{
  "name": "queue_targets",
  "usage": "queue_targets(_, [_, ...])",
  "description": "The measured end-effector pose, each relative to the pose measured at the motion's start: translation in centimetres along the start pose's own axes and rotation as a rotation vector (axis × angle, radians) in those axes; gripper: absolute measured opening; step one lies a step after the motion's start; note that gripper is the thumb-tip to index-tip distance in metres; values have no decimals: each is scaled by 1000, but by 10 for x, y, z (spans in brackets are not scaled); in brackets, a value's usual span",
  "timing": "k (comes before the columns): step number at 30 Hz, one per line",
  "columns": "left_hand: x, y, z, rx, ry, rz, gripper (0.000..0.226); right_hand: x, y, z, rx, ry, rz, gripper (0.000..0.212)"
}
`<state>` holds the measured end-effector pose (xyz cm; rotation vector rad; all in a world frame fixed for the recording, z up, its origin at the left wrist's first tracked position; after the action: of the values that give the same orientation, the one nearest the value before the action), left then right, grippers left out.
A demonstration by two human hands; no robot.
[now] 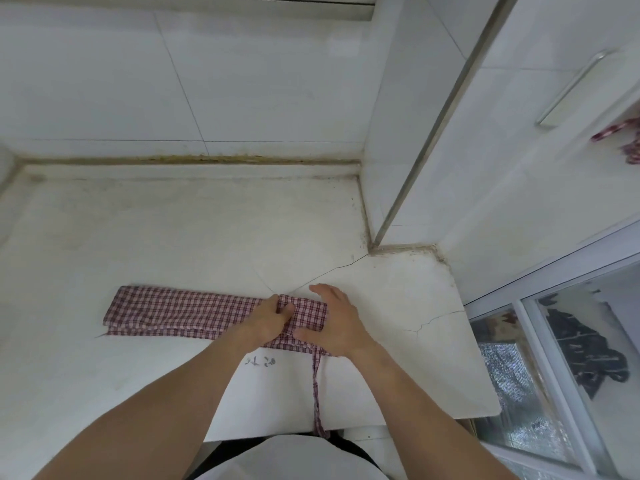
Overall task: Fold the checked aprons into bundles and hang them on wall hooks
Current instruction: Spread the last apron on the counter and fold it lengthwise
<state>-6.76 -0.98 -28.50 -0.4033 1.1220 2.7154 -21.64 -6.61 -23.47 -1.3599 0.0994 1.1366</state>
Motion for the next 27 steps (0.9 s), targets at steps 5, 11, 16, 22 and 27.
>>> queue_targets(5, [2,5,6,29,57,-67,17,17,9,-21,76,-277,100,49])
queue_targets(11, [2,10,7,70,41,-135,25,17,28,-20,212,-457,-114,37])
queue_targets(16, [2,6,8,95,-1,-118,31,26,27,-11,226,-525,-62,46])
queue_targets(22, [8,11,7,103,11,-163,27,27,24,6,92,-475,144,51])
queue_targets(27, [11,13,8,103,22,-205,33,21,19,14,39,-447,102,34])
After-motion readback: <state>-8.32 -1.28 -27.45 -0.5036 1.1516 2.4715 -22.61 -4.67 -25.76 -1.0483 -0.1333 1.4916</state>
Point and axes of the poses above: each hand's wrist, its own z-axis away from the middle knuckle, its own x-axis out of the palm, y = z × x, the point moved 8 cm from there along -z, towards the middle knuckle, and after that the axes turned 2 degrees about y, right-handed, at the moved point
